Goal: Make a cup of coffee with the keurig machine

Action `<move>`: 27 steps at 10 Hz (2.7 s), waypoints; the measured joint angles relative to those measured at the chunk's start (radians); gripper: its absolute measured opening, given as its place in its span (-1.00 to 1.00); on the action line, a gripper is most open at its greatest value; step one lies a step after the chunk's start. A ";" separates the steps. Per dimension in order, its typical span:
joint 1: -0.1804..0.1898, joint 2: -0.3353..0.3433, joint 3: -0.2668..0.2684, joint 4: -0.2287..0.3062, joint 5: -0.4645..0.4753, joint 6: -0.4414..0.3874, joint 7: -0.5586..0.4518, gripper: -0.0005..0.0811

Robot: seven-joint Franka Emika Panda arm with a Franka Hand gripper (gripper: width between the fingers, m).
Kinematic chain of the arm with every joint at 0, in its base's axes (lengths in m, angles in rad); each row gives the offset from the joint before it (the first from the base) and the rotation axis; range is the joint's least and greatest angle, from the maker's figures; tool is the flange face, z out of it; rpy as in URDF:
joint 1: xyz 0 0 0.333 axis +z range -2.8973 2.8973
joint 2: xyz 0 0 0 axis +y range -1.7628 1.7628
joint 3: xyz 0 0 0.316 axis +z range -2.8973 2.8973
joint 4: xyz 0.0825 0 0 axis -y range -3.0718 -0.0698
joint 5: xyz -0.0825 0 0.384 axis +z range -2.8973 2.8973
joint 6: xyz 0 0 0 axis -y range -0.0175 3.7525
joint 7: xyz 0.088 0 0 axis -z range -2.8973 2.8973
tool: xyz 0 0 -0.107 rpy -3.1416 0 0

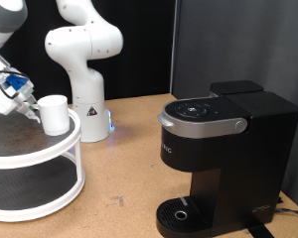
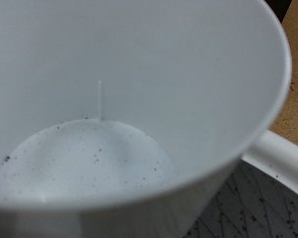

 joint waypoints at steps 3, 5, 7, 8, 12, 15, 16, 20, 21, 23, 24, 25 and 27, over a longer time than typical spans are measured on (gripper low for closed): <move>0.007 0.000 -0.002 0.000 0.000 0.005 0.007 -0.45; 0.008 0.000 -0.002 0.001 0.000 0.007 0.009 -0.77; 0.007 0.000 -0.001 0.003 0.001 0.006 0.019 -0.81; 0.007 -0.001 0.003 0.007 0.007 -0.001 0.036 -0.81; 0.003 -0.040 0.071 0.092 0.070 -0.191 0.153 -0.81; 0.000 -0.053 0.084 0.091 0.078 -0.186 0.192 -0.81; 0.001 -0.052 0.099 0.060 0.102 -0.103 0.236 -0.81; 0.103 -0.035 0.153 -0.045 0.246 0.218 0.359 -0.81; 0.148 -0.029 0.155 -0.052 0.278 0.270 0.366 -0.81; 0.241 -0.015 0.156 -0.055 0.324 0.351 0.373 -0.81; 0.286 -0.004 0.156 -0.055 0.342 0.387 0.374 -0.81; 0.331 0.009 0.156 -0.055 0.361 0.417 0.377 -0.81; 0.365 0.034 0.149 -0.050 0.374 0.443 0.381 -0.81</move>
